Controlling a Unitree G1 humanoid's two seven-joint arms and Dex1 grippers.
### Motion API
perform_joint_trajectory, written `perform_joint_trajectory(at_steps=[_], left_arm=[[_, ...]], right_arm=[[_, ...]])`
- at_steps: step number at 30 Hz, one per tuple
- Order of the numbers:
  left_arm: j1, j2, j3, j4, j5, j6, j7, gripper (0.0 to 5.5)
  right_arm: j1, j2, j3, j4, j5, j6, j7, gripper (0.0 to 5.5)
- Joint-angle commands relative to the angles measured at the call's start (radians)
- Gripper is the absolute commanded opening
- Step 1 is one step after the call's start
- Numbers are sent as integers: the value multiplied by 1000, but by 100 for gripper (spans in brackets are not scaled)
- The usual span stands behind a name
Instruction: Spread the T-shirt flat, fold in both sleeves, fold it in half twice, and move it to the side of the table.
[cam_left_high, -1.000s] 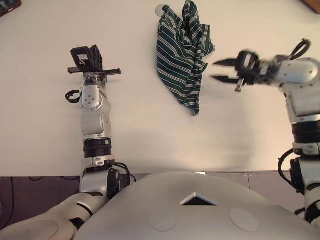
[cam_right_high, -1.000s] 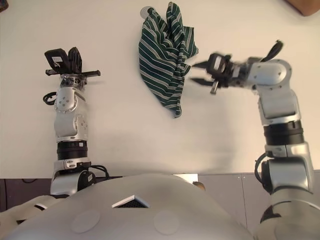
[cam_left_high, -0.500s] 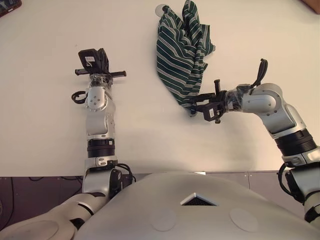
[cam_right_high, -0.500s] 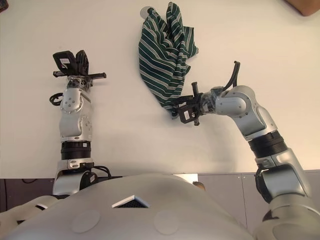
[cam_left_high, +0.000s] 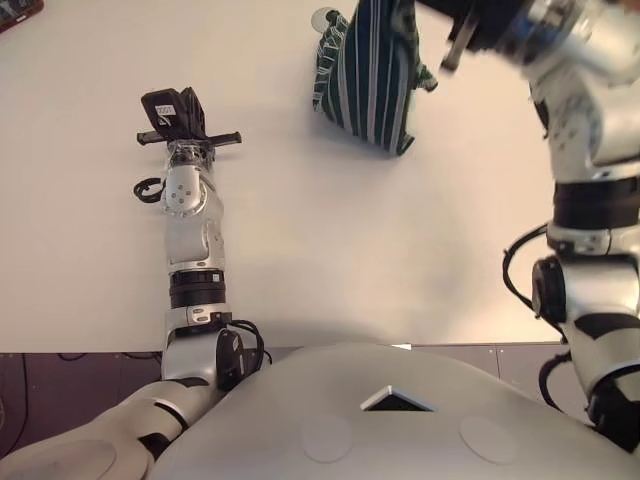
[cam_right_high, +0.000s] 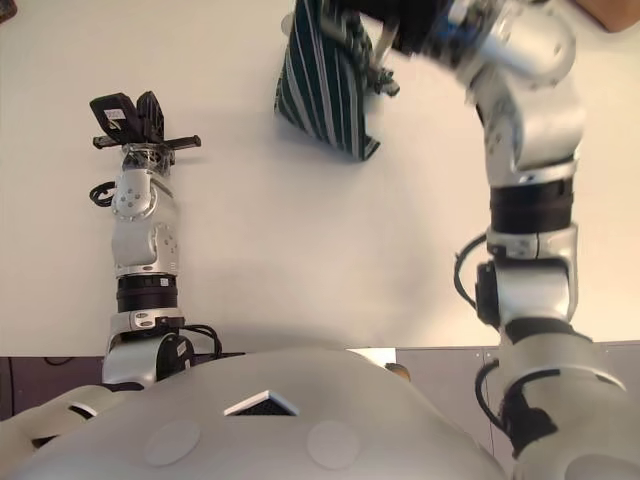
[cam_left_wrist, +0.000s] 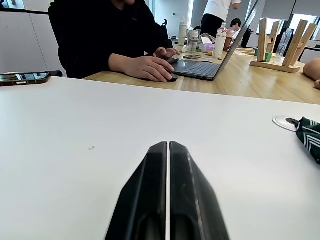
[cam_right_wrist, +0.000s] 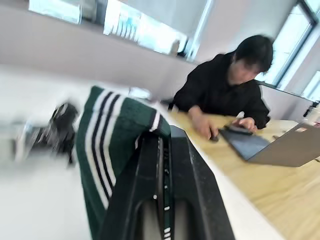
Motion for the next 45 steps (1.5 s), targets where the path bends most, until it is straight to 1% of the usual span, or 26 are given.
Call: perform_joint_trajectory(at_steps=[1,2,4,7,10,12,14,16,19,20,21,23,24,25,28,30,31,33,35,38,42,45], left_arm=[[-25,3,-5,14,6,-8,0,0],[-25,3,-5,15,6,-10,0,0],[-26,2,-3,16,5,-13,1,0],[-26,0,-39,-4,17,-14,-27,0],[-33,-3,-135,-72,13,14,-130,0],[-38,3,-200,-111,24,42,-190,0],[-36,11,-232,-139,34,67,-219,0],[-30,23,-272,-170,41,97,-260,0],[-8,73,-392,-249,64,164,-382,0],[1,95,-427,-278,67,192,-422,0],[14,133,-471,-323,65,233,-481,0],[34,199,-533,-403,53,314,-582,0],[40,224,-549,-433,42,356,-617,0],[41,238,-556,-449,35,387,-636,0],[19,231,-555,-419,31,424,-640,52],[4,216,-575,-377,48,419,-640,76],[-7,210,-583,-347,63,411,-632,99],[-26,206,-595,-304,86,396,-623,120],[-58,185,-592,-239,97,375,-611,159],[-120,159,-608,-107,130,331,-604,159],[-173,132,-639,21,152,288,-637,159],[-201,106,-648,93,139,329,-678,159]], right_arm=[[-174,28,-128,172,101,143,-82,1],[-196,22,-138,236,86,141,-90,1],[-207,-3,-113,400,-10,69,-101,1],[-152,-46,8,592,-219,-167,-67,1],[-78,-96,151,812,-464,-470,-111,1],[-42,-112,214,894,-566,-606,-132,1],[-30,-98,235,945,-608,-679,-130,1],[-13,-69,280,979,-670,-715,-146,1],[60,-31,397,956,-775,-702,-65,1],[90,-33,427,930,-794,-701,-14,1],[138,-49,457,863,-788,-695,77,1],[234,-85,484,670,-708,-628,266,1],[276,-95,478,549,-637,-554,348,1],[298,-95,464,462,-580,-485,392,1],[291,-71,415,362,-500,-316,385,0],[286,-73,406,341,-504,-274,357,0],[284,-73,403,338,-507,-262,344,0],[283,-71,399,334,-506,-244,330,0],[280,-66,393,334,-499,-232,321,0],[266,-57,382,346,-490,-219,310,0],[251,-45,372,370,-499,-223,295,0],[249,-38,368,378,-501,-226,283,0]])
